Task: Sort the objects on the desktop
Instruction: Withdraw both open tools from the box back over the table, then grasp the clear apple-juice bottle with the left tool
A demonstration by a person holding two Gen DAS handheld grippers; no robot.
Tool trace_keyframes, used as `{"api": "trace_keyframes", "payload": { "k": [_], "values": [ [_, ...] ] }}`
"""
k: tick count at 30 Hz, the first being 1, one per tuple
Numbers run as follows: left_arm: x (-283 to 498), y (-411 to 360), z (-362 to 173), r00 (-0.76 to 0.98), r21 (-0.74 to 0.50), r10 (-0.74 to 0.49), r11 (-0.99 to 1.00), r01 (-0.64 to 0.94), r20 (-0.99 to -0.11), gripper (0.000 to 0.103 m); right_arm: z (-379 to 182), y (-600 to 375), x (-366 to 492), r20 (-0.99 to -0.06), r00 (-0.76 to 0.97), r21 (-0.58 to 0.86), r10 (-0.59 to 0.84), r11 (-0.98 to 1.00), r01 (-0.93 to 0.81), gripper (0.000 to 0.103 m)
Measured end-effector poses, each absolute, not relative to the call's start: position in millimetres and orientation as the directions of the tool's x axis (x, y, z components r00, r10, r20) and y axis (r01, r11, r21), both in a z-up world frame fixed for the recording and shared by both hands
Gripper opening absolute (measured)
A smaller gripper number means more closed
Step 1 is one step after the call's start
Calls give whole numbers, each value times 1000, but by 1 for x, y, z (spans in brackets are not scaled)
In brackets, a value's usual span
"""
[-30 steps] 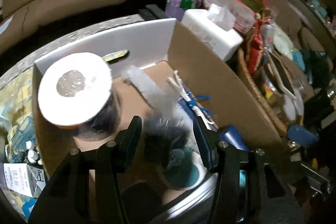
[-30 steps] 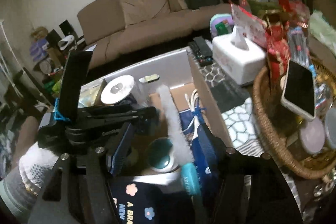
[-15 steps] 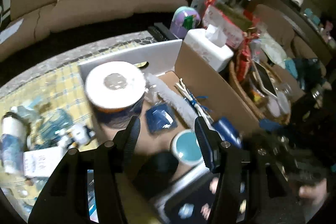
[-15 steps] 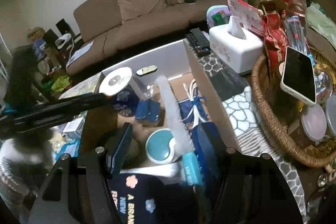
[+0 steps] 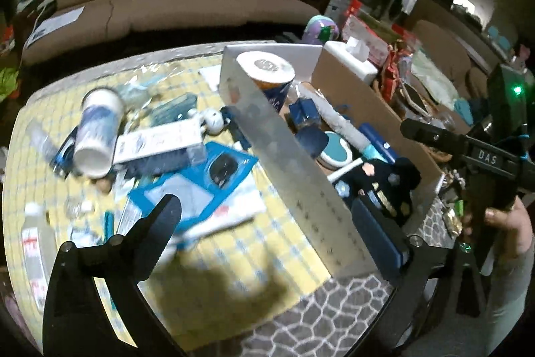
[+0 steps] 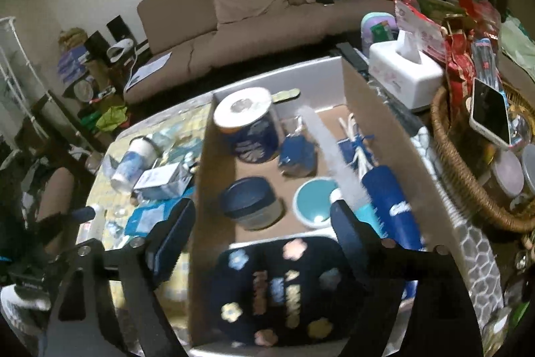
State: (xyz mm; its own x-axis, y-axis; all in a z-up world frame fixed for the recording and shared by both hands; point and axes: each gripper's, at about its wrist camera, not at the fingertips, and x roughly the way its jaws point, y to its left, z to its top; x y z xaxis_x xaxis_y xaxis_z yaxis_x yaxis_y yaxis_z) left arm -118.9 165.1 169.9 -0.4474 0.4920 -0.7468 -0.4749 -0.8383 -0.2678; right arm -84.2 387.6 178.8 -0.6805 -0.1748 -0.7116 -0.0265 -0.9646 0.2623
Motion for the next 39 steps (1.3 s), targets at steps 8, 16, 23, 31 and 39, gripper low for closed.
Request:
{"api": "trace_keyframes", "payload": {
  "k": [8, 16, 23, 31, 39],
  "values": [
    [-78, 134, 200, -501, -259, 493, -846, -466, -711, 103, 187, 352, -50, -729, -678, 183, -97, -982, -56, 103],
    [-43, 93, 218, -551, -242, 468, -868, -434, -691, 103, 206, 314, -19, -712, -695, 157, -103, -988, -14, 103],
    [-20, 43, 220, -596, -225, 422, -898, -378, -683, 103, 213, 273, -2, -710, -692, 142, -133, -989, 43, 103],
    [-16, -61, 185, -643, -173, 264, -964, -203, -719, 103, 193, 222, -2, -735, -654, 112, -179, -983, 143, 103],
    [-37, -118, 127, -603, -136, 151, -988, -72, -784, 103, 156, 175, -31, -766, -603, 105, -220, -970, 220, 103]
  ]
}}
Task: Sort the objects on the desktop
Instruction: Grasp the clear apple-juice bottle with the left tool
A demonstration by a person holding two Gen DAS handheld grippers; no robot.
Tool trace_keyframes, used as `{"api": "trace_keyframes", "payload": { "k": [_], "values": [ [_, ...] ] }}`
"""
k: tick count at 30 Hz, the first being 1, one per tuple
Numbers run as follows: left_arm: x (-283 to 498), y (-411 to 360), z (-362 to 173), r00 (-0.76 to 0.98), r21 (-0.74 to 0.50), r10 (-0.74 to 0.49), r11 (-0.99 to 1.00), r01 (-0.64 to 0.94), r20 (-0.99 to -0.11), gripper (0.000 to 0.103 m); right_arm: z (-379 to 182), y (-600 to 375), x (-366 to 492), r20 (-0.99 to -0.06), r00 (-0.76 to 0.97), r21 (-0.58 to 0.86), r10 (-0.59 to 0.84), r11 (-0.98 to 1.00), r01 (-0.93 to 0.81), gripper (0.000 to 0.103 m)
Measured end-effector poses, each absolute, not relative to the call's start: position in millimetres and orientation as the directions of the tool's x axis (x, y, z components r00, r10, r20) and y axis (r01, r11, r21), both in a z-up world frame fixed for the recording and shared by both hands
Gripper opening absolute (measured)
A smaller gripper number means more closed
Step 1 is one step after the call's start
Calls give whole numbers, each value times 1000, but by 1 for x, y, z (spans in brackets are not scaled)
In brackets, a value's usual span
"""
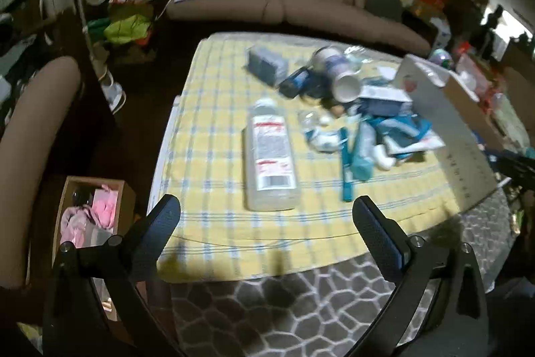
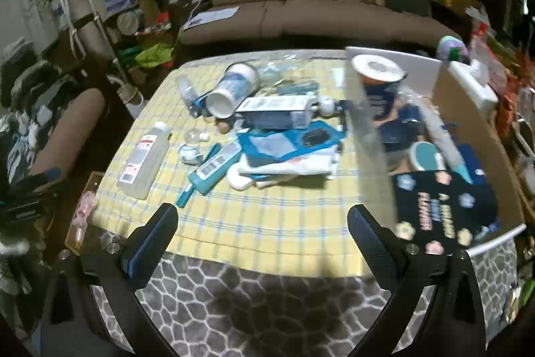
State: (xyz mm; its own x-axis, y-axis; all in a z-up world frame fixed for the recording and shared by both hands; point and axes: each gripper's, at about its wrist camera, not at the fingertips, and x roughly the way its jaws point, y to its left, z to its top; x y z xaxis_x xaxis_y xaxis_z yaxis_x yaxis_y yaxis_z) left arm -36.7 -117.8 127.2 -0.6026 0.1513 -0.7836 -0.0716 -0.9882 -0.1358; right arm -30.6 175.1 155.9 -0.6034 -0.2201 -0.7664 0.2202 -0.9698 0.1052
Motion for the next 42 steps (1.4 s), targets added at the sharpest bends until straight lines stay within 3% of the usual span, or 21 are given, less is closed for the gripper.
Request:
{"api": "trace_keyframes", "payload": {
  "k": [10, 17, 19, 20, 21, 25, 28, 30, 33, 34, 36, 38, 42],
  "values": [
    [-86, -97, 75, -552, -77, 109, -994, -82, -827, 103, 122, 132, -70, -797, -561, 51, -222, -952, 303, 103],
    [-111, -78, 44, -511, -46, 95, -993, -109, -854, 101, 98, 133, -81, -809, -532, 103, -250, -951, 290, 103],
    [-117, -79, 36, -490, -72, 115, -992, -106, -864, 87, 93, 136, -84, -820, -509, 136, -264, -952, 275, 103],
    [-119, -81, 34, -479, -89, 128, -991, -104, -868, 67, 92, 137, -84, -817, -505, 154, -277, -950, 272, 103],
    [-121, -83, 32, -467, -116, 151, -988, -104, -871, 61, 92, 138, -83, -816, -503, 164, -286, -948, 272, 103],
    [-118, -94, 39, -464, -252, 267, -963, -96, -844, 61, 96, 140, -82, -799, -497, 221, -337, -935, 279, 103],
    [-108, -101, 46, -433, -466, 456, -880, -90, -777, 61, 97, 142, -82, -778, -480, 302, -406, -911, 281, 103],
    [-101, -103, 45, -389, -631, 603, -773, -69, -697, 61, 97, 143, -82, -761, -465, 358, -452, -891, 280, 103],
    [-89, -105, 28, -318, -848, 801, -530, 19, -508, 61, 95, 145, -83, -750, -453, 404, -482, -876, 263, 103],
    [-86, -105, 21, -305, -888, 839, -457, 54, -450, 63, 93, 146, -84, -744, -445, 430, -499, -867, 253, 103],
    [-81, -103, 8, -286, -937, 892, -329, 121, -350, 85, 90, 149, -85, -737, -436, 459, -516, -856, 236, 103],
    [-79, -103, 4, -282, -930, 887, -336, 150, -366, 93, 85, 150, -87, -733, -425, 486, -531, -846, 219, 103],
    [-83, -115, 26, -355, -827, 761, -558, 70, -544, 93, 76, 148, -89, -745, -404, 500, -532, -845, 192, 103]
  ]
}}
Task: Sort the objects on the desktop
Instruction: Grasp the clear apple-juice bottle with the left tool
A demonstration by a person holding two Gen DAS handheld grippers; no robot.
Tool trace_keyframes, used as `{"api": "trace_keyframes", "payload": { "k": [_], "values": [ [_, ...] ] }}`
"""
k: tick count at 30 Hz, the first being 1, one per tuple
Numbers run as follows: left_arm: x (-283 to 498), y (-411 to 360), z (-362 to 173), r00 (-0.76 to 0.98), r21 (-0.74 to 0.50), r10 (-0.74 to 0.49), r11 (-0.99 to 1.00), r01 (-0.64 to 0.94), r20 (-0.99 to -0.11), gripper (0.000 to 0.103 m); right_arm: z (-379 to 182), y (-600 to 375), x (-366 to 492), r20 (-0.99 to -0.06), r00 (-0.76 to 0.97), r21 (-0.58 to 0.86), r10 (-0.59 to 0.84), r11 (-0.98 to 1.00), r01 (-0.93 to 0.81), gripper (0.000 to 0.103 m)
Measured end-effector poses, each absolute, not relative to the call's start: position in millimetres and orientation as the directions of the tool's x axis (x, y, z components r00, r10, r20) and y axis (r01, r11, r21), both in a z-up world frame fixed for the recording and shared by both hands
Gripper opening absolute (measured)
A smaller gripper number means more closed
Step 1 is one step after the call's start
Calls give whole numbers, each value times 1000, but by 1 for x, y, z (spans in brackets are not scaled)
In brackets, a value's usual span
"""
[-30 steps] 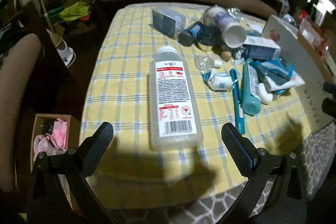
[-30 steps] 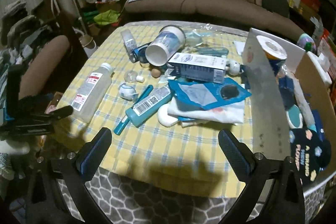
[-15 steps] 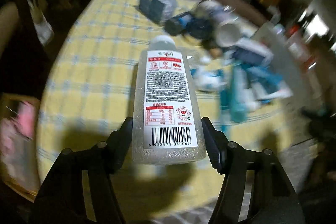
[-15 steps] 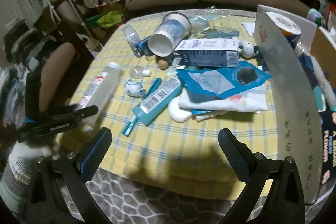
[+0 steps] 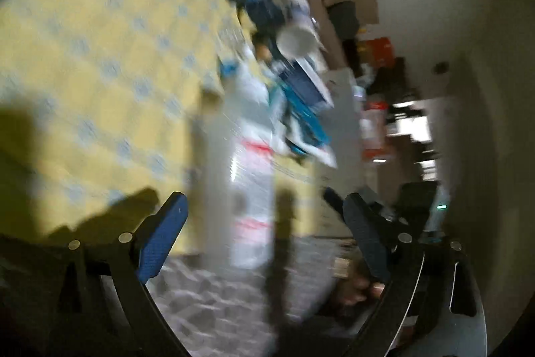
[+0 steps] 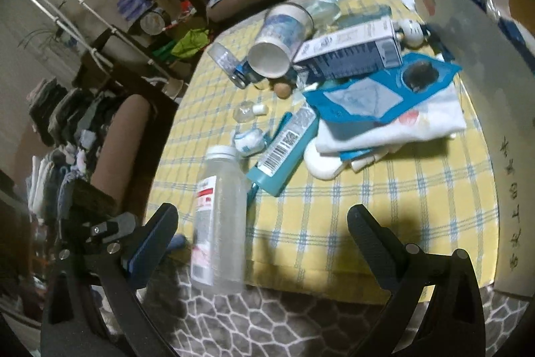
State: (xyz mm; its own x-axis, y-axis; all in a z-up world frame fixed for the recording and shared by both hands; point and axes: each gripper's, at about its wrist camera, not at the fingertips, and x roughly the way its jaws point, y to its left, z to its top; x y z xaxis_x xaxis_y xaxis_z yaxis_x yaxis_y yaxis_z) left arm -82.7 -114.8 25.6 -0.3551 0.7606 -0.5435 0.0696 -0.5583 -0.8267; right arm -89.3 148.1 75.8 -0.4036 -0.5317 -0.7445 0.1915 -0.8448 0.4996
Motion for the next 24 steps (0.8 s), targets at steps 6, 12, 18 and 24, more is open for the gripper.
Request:
{"api": "trace_keyframes", "payload": {
  "k": [6, 12, 18, 24],
  "values": [
    [-83, -128, 30, -384, -758, 685, -649, 66, -619, 92, 63, 120, -84, -778, -343, 462, -526, -850, 254, 95],
    [-83, -133, 23, -394, -733, 649, -671, 107, -651, 92, 62, 57, -53, -845, -408, 147, -345, -884, 443, 89],
    [-87, -140, 24, -415, -710, 613, -692, 127, -672, 92, 52, 15, -18, -816, -537, -123, -214, -843, 523, 89],
    [-92, -138, 21, -403, -720, 627, -681, 134, -667, 92, 24, 1, -17, -838, -530, -232, -129, -795, 561, 63]
  ]
}}
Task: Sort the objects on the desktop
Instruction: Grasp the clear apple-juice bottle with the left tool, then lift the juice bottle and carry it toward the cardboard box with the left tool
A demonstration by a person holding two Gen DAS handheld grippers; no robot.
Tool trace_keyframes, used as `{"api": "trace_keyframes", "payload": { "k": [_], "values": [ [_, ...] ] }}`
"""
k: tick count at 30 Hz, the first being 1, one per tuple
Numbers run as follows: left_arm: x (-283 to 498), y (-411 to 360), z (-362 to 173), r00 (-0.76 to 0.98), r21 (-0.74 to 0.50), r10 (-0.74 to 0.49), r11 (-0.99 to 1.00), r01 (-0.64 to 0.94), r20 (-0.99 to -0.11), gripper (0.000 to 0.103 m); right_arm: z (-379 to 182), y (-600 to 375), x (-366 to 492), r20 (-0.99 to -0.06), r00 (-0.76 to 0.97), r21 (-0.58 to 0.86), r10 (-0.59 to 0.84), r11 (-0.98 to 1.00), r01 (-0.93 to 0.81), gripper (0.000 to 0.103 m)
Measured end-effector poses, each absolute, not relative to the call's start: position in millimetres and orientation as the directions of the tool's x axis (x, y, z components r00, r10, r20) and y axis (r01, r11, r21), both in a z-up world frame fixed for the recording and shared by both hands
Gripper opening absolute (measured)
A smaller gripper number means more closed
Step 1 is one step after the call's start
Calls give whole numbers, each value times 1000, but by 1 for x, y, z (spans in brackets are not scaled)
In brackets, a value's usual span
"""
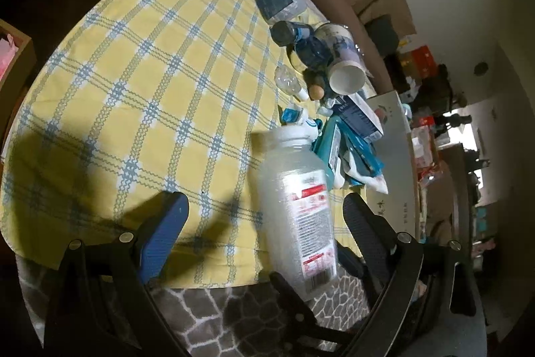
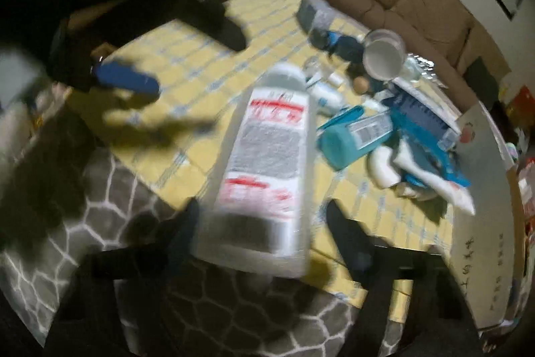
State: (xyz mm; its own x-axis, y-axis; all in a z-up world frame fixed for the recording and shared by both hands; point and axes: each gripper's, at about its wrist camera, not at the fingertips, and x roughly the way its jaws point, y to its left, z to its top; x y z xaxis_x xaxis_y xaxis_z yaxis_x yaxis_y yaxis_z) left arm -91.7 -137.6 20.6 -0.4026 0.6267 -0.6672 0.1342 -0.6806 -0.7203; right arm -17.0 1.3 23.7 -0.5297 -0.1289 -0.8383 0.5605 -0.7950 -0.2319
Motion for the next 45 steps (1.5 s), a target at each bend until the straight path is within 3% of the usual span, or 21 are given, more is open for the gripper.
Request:
{"api": "trace_keyframes", "payload": {
  "k": [2, 4, 6, 7, 9, 10, 12, 15, 20, 22, 23, 27, 29, 31, 34, 38, 40, 45],
  "values": [
    [-92, -136, 20, -395, -730, 640, -670, 132, -659, 93, 30, 14, -27, -852, -477, -98, -216, -828, 551, 62],
    [-91, -135, 19, -388, -750, 663, -649, 127, -640, 94, 37, 34, -43, -845, -393, 133, -362, -855, 501, 62],
    [-92, -133, 18, -380, -781, 698, -612, 123, -607, 94, 38, 63, -60, -781, -309, 414, -543, -820, 395, 62],
    [-91, -132, 17, -379, -795, 712, -594, 124, -591, 95, 33, 81, -69, -709, -263, 581, -654, -754, 307, 62],
    [-92, -131, 14, -379, -824, 740, -553, 126, -555, 97, 20, 107, -80, -565, -223, 782, -794, -602, 161, 62],
    [-93, -131, 13, -379, -841, 758, -526, 128, -531, 98, 6, 122, -84, -437, -210, 888, -875, -456, 52, 62],
    [-94, -128, 8, -371, -871, 791, -471, 136, -486, 101, -8, 134, -85, -307, -203, 952, -930, -301, -62, 62],
    [-96, -118, -2, -348, -886, 815, -439, 148, -463, 102, -20, 143, -86, -207, -205, 974, -956, -183, -132, 62],
    [-100, -99, -11, -332, -917, 855, -371, 148, -399, 101, -23, 136, -83, -157, -174, 978, -972, -128, -167, 63],
    [-103, -95, -3, -352, -918, 849, -381, 107, -394, 88, -20, 126, -80, -157, -142, 979, -977, -134, -155, 63],
    [-104, -94, 2, -360, -914, 843, -396, 85, -399, 71, -20, 122, -79, -165, -131, 978, -977, -146, -147, 63],
    [-109, -93, 8, -363, -904, 836, -423, 53, -412, 70, -18, 125, -75, -151, -122, 980, -981, -132, -150, 63],
    [-110, -93, 8, -352, -864, 798, -498, 71, -489, 70, -17, 128, -76, -220, -116, 969, -969, -204, -139, 67],
    [-110, -93, 10, -345, -776, 715, -626, 69, -608, 69, -17, 136, -77, -361, -146, 930, -921, -344, -128, 69],
    [-113, -89, 4, -319, -706, 654, -705, 70, -685, 69, -1, 143, -79, -577, -194, 813, -793, -581, -46, 73],
    [-116, -71, 5, -295, -580, 546, -814, 34, -784, 70, 36, 130, -74, -648, -265, 701, -714, -695, 157, 73],
    [-117, -64, 10, -298, -545, 516, -838, 17, -803, 70, 52, 114, -69, -676, -294, 626, -676, -737, 255, 73],
    [-110, -61, 20, -313, -538, 515, -843, -13, -798, 82, 60, 83, -44, -744, -312, 457, -590, -791, 406, 73]
  ]
}}
